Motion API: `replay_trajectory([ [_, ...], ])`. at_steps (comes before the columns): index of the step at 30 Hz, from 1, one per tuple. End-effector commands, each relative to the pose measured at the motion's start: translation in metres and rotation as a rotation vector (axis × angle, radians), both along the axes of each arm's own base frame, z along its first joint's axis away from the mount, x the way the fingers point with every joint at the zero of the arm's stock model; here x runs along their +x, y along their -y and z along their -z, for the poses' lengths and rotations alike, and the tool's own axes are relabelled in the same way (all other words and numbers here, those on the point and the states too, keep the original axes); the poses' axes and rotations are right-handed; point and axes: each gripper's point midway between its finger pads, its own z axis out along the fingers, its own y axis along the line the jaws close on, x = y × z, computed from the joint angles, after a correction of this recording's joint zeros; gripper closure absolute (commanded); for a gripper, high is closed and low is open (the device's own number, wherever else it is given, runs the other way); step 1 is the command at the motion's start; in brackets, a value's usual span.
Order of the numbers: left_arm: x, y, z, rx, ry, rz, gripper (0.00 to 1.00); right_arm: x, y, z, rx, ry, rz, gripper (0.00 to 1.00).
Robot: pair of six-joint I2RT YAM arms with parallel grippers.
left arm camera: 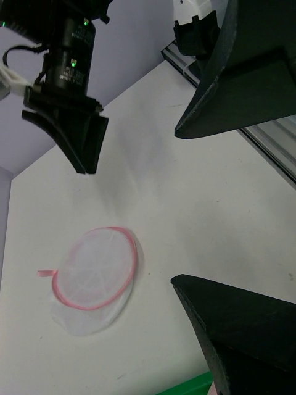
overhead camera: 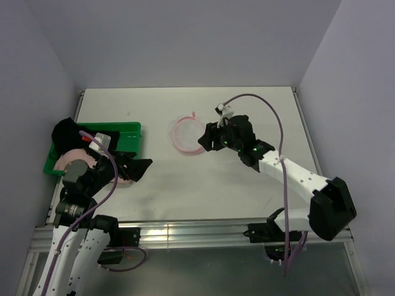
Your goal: Place the bra in the laundry bag and zip it closed
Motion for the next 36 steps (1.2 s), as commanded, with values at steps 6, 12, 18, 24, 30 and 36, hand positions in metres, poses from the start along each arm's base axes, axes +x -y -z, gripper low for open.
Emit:
replay_trajectory([
  [6,0.01,-0.008,-0.004,0.006,0.011,-0.049,0.01,0.044,-0.038,0.032,-0.28,0.01,-0.015,0.46],
  [12,0.014,-0.012,0.0,0.002,-0.009,-0.077,0.01,0.058,-0.067,0.076,-0.464,-0.014,-0.066,0.46],
  [18,0.013,-0.008,0.0,-0.003,-0.015,-0.053,0.01,0.053,-0.088,0.11,-0.589,-0.024,-0.135,0.46],
  [24,0.013,-0.01,0.0,-0.001,-0.014,-0.067,0.01,0.057,-0.091,0.126,-0.631,-0.028,-0.126,0.47],
  [30,0.013,-0.008,0.001,-0.001,-0.018,-0.055,0.01,0.073,-0.095,0.124,-0.627,0.011,-0.068,0.58],
  [36,0.014,-0.007,0.004,0.001,-0.031,-0.046,0.02,0.08,-0.092,0.129,-0.667,0.024,-0.024,0.65],
])
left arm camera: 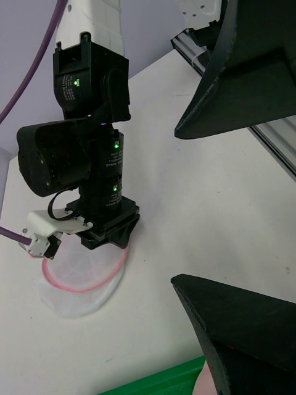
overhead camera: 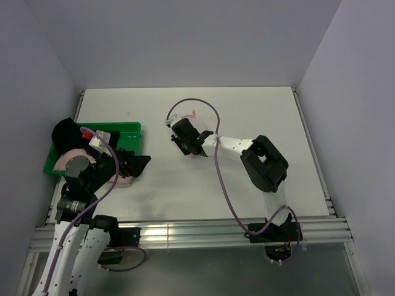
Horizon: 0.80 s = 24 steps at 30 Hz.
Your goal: Place the bra in the laundry bag and zip it closed
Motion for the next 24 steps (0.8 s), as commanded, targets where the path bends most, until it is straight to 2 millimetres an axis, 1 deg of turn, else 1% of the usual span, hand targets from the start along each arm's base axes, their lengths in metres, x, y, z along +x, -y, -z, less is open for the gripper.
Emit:
replay_trajectory([
  [1,-0.001,0.001,-0.008,-0.008,0.026,0.009,0.02,0.019,-0.009,-0.017,0.017,0.077,0.041,0.74],
  [2,0.0,0.0,-0.009,-0.007,0.029,0.002,0.02,0.017,-0.008,-0.015,0.016,0.073,0.041,0.78],
  [3,0.002,-0.002,-0.007,-0.005,0.02,-0.006,0.02,0.015,-0.009,-0.018,0.032,0.072,0.037,0.81],
  [4,0.002,-0.001,-0.006,-0.004,0.015,-0.003,0.02,0.017,-0.01,-0.02,0.047,0.084,0.04,0.91],
  [5,0.002,0.0,-0.004,-0.005,0.008,0.001,0.02,0.016,-0.01,-0.019,0.048,0.082,0.042,0.96],
  [6,0.002,0.001,-0.004,-0.006,0.009,0.012,0.03,0.016,-0.01,-0.023,0.051,0.086,0.043,1.0],
  [7,0.001,0.001,-0.006,-0.007,0.015,0.012,0.03,0.015,-0.01,-0.025,0.074,0.079,0.07,1.0],
  [8,0.001,0.0,-0.006,-0.007,0.017,0.006,0.03,0.011,-0.007,-0.022,0.077,0.07,0.077,1.0],
  [9,0.002,-0.001,-0.006,-0.006,0.017,-0.001,0.03,0.009,-0.007,-0.037,0.115,0.085,0.08,1.0],
  [10,0.003,-0.001,-0.005,-0.004,0.015,-0.003,0.03,0.006,-0.009,-0.044,0.158,0.086,0.091,1.0],
  [11,0.003,-0.001,-0.005,-0.005,0.012,0.002,0.03,-0.001,-0.003,-0.041,0.167,0.074,0.101,1.0],
  [12,0.003,0.0,-0.003,-0.006,0.005,0.006,0.03,-0.004,-0.003,-0.057,0.223,0.081,0.121,1.0],
  [13,0.003,0.001,-0.004,-0.008,0.005,0.01,0.03,-0.007,-0.003,-0.062,0.251,0.082,0.13,1.0],
  [14,0.002,0.001,-0.005,-0.009,0.011,0.012,0.03,-0.014,0.005,-0.058,0.253,0.073,0.149,1.0],
  [15,0.002,0.0,-0.006,-0.009,0.017,0.007,0.03,-0.018,0.009,-0.078,0.314,0.091,0.178,1.0],
  [16,0.003,0.0,-0.005,-0.008,0.013,0.004,0.03,-0.022,0.015,-0.087,0.34,0.102,0.194,1.0],
  [17,0.004,-0.001,-0.003,-0.007,0.007,0.001,0.03,-0.031,0.026,-0.081,0.335,0.095,0.213,1.0],
  [18,0.005,0.0,-0.001,-0.007,-0.004,0.004,0.03,-0.038,0.031,-0.109,0.406,0.125,0.222,1.0],
  [19,0.006,0.0,0.0,-0.006,-0.011,0.003,0.03,-0.043,0.035,-0.118,0.431,0.13,0.217,1.0],
  [20,0.006,0.0,0.001,-0.005,-0.018,0.004,0.03,-0.051,0.04,-0.122,0.443,0.125,0.21,1.0],
  [21,0.006,0.001,0.002,-0.005,-0.02,0.007,0.04,-0.061,0.045,-0.146,0.496,0.139,0.2,1.0],
  [22,0.006,0.0,0.001,-0.005,-0.017,0.004,0.04,-0.068,0.051,-0.152,0.509,0.139,0.197,1.0],
  [23,0.007,-0.001,0.001,-0.005,-0.017,-0.002,0.05,-0.076,0.059,-0.176,0.559,0.168,0.191,1.0],
  [24,0.008,-0.002,0.001,-0.003,-0.018,-0.01,0.05,-0.082,0.064,-0.186,0.587,0.172,0.196,1.0],
])
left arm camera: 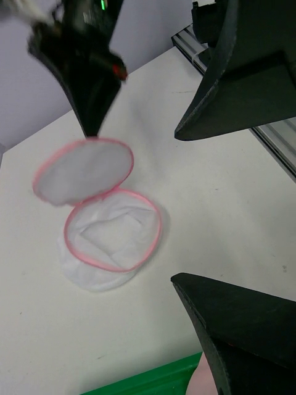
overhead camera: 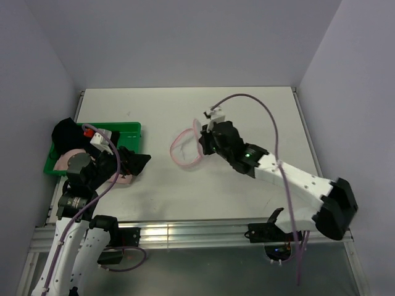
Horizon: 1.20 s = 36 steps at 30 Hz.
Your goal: Place the bra in the laundry bag and zip it closed
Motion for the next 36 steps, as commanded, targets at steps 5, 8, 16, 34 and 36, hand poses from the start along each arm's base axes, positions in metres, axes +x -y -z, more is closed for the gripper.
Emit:
replay_trajectory([
  [5,0.001,0.002,-0.005,-0.01,0.012,0.013,0.07,-0.058,0.026,-0.125,0.364,0.129,-0.06,1.0],
  [8,0.004,-0.002,-0.004,-0.005,0.007,-0.006,0.07,-0.061,0.046,-0.139,0.41,0.154,0.001,1.0],
  [16,0.008,0.001,0.005,-0.004,-0.035,0.007,0.1,-0.039,0.074,-0.029,0.328,-0.059,0.115,0.96],
  [34,0.037,-0.005,0.032,-0.116,-0.188,-0.152,0.25,0.011,-0.037,0.04,-0.067,-0.089,0.255,0.16],
  [36,0.045,0.004,0.036,-0.171,-0.2,-0.167,0.3,0.007,-0.03,0.055,-0.076,-0.088,0.279,0.19],
])
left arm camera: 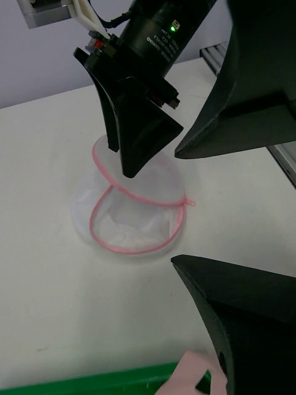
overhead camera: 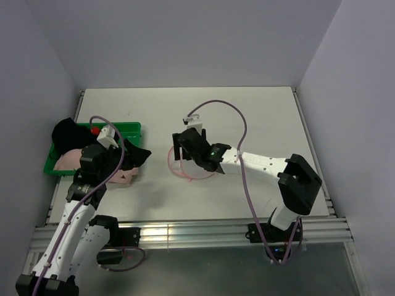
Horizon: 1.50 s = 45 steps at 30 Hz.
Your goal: Place the bra in the laundry bag and zip it closed
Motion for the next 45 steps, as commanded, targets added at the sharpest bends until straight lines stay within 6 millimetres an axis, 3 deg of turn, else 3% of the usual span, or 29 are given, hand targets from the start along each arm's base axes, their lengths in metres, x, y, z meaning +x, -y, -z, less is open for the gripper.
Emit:
replay_trajectory([
  [1,0.011,0.022,-0.003,-0.109,-0.001,-0.025,0.31,0.0,0.026,0.0,-0.028,0.039,0.111,0.21],
  [2,0.017,0.032,0.0,-0.122,-0.007,-0.013,0.31,-0.002,0.029,-0.003,-0.008,0.051,0.11,0.3],
  [4,0.014,0.059,0.004,-0.113,-0.008,0.042,0.3,-0.013,0.04,-0.014,0.065,0.079,0.104,0.39],
  [5,0.024,0.067,0.006,-0.102,0.01,0.041,0.29,-0.02,0.043,-0.016,0.093,0.077,0.092,0.51],
  [6,0.027,0.075,0.009,-0.094,0.013,0.058,0.28,-0.028,0.051,-0.006,0.091,0.067,0.084,0.56],
  [7,0.03,0.084,0.011,-0.089,0.01,0.083,0.26,-0.033,0.057,-0.019,0.136,0.087,0.078,0.6],
  [8,0.035,0.097,0.021,-0.061,-0.01,0.131,0.22,-0.038,0.062,-0.017,0.148,0.079,0.073,0.69],
  [9,0.038,0.106,0.02,-0.055,0.002,0.166,0.2,-0.043,0.064,-0.013,0.159,0.063,0.056,0.71],
  [11,0.047,0.121,0.038,0.021,-0.007,0.192,0.15,-0.049,0.083,-0.002,0.166,0.043,0.068,0.76],
  [12,0.054,0.123,0.042,0.046,0.005,0.173,0.14,-0.054,0.092,0.012,0.153,0.028,0.065,0.76],
  [14,0.065,0.133,0.055,0.096,0.012,0.195,0.07,-0.063,0.096,0.002,0.204,0.047,0.019,0.77],
  [15,0.067,0.138,0.057,0.105,0.015,0.219,0.05,-0.068,0.099,0.008,0.208,0.043,0.0,0.77],
  [17,0.073,0.149,0.055,0.122,0.039,0.265,0.04,-0.076,0.098,-0.004,0.244,0.059,-0.059,0.75],
  [18,0.074,0.154,0.066,0.131,0.021,0.289,0.03,-0.08,0.101,-0.002,0.232,0.053,-0.068,0.75],
  [22,0.076,0.181,0.071,0.124,0.032,0.376,0.07,-0.084,0.11,-0.014,0.265,0.09,-0.079,0.73],
  [25,0.076,0.19,0.075,0.125,0.032,0.386,0.42,-0.09,0.104,-0.024,0.301,0.093,-0.15,0.73],
  [26,0.072,0.191,0.072,0.102,0.032,0.376,0.75,-0.093,0.101,-0.03,0.317,0.101,-0.178,0.73],
  [28,0.066,0.198,0.059,0.08,0.068,0.364,0.98,-0.099,0.101,-0.043,0.359,0.125,-0.213,0.73],
  [30,0.065,0.197,0.035,0.056,0.128,0.282,1.0,-0.1,0.099,-0.06,0.391,0.146,-0.239,0.72],
  [32,0.04,0.217,0.008,-0.01,0.192,0.294,1.0,-0.098,0.105,-0.076,0.401,0.177,-0.233,0.72],
  [33,0.045,0.217,-0.007,-0.044,0.226,0.215,1.0,-0.099,0.107,-0.089,0.405,0.188,-0.232,0.72],
  [34,0.032,0.233,-0.023,-0.1,0.24,0.223,1.0,-0.102,0.111,-0.103,0.422,0.216,-0.237,0.72],
  [36,0.028,0.258,-0.045,-0.136,0.28,0.211,1.0,-0.105,0.123,-0.131,0.449,0.275,-0.21,0.72],
  [37,0.023,0.262,-0.045,-0.136,0.28,0.209,1.0,-0.105,0.128,-0.139,0.453,0.292,-0.192,0.72],
  [42,0.032,0.317,-0.061,-0.077,0.368,0.2,1.0,-0.108,0.17,-0.174,0.482,0.393,-0.046,0.76],
  [45,0.042,0.336,-0.061,-0.026,0.41,0.146,1.0,-0.126,0.194,-0.2,0.57,0.485,-0.016,0.77],
])
